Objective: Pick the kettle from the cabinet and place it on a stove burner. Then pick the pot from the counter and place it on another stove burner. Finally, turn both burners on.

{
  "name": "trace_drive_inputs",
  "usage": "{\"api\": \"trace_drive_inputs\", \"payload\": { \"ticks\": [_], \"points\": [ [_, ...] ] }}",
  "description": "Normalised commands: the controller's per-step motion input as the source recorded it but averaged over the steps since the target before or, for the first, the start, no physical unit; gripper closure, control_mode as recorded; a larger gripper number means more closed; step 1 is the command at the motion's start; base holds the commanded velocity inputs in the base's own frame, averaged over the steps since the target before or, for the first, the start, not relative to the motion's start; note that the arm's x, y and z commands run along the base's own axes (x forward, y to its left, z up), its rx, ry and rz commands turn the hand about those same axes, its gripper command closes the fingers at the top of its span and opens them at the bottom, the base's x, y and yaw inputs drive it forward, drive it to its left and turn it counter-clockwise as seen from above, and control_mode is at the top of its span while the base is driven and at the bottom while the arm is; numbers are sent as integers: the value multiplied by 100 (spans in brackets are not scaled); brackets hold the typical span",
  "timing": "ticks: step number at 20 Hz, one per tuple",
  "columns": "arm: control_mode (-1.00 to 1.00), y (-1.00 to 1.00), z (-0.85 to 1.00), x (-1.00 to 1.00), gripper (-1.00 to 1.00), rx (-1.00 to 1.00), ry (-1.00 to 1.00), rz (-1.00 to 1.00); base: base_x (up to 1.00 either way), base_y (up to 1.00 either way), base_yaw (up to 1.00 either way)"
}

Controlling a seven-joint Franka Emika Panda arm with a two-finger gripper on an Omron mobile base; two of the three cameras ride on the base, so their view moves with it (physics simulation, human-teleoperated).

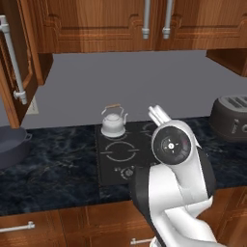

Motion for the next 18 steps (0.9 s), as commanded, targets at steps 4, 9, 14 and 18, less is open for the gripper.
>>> {"api": "trace_drive_inputs", "payload": {
  "ticks": [4, 9, 14, 18],
  "points": [
    [100, 0, 0, 0, -100, 0, 0, 0, -76, 12, -9],
    [100, 0, 0, 0, -100, 0, 0, 0, -58, 29, -12],
    [100, 0, 0, 0, -100, 0, 0, 0, -42, 50, -11],
    [100, 0, 0, 0, -100, 0, 0, 0, -24, 77, -9]
  ]
}}
